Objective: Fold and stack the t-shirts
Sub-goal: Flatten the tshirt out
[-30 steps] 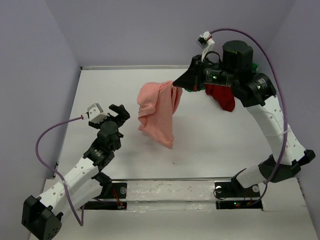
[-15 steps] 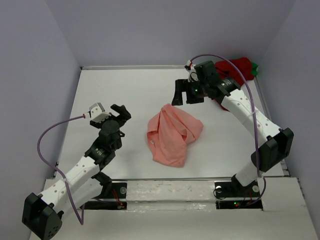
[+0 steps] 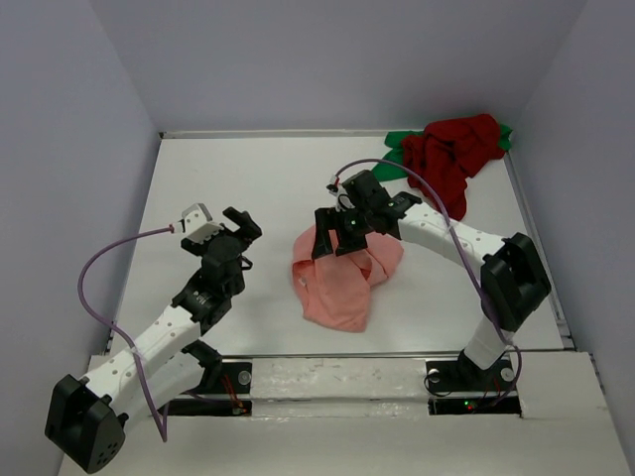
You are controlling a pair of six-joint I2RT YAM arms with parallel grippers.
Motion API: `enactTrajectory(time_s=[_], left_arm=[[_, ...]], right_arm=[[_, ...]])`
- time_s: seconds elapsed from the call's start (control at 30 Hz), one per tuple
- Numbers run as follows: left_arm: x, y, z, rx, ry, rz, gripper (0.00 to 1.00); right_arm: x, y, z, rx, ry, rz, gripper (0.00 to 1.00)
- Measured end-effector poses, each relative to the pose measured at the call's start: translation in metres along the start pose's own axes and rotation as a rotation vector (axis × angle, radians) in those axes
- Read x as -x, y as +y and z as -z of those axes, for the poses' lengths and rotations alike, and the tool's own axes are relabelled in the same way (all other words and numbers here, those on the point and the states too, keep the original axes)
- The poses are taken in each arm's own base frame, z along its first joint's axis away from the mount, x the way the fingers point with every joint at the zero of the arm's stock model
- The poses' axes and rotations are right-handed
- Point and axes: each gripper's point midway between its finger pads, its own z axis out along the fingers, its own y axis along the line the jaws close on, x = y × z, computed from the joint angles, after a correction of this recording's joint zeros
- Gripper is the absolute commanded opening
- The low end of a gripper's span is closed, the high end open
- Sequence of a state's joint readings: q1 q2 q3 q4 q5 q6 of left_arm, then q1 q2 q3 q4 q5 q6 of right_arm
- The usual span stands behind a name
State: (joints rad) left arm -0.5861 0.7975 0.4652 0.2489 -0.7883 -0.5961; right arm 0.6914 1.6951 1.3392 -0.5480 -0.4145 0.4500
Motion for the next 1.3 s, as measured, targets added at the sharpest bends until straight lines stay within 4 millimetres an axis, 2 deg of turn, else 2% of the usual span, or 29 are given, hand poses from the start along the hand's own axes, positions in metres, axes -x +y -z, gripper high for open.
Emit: enactTrajectory(time_s=[0.37, 0.63, 0.93, 1.3], left_arm=[[0.002, 0.015, -0.005, 0.063, -0.012, 0.023, 0.99], [0.000, 0.019, -0.008, 0.082, -0.009, 0.027, 0.99], [-0.001, 0.019, -0.008, 0.082, -0.006, 0.025, 0.99], [-0.002, 0.019, -0.009, 0.084, -0.003, 0.021, 0.99]], right_arm=[[0.020, 0.000, -0.040, 0.070, -0.024, -0.031, 0.82], [0.020, -0.005, -0.071, 0.098, 0.014, -0.072, 0.81], [0.019, -0.005, -0.076, 0.099, 0.019, -0.085, 0.80], [0.010, -0.014, -0.093, 0.075, 0.043, -0.096, 0.82]])
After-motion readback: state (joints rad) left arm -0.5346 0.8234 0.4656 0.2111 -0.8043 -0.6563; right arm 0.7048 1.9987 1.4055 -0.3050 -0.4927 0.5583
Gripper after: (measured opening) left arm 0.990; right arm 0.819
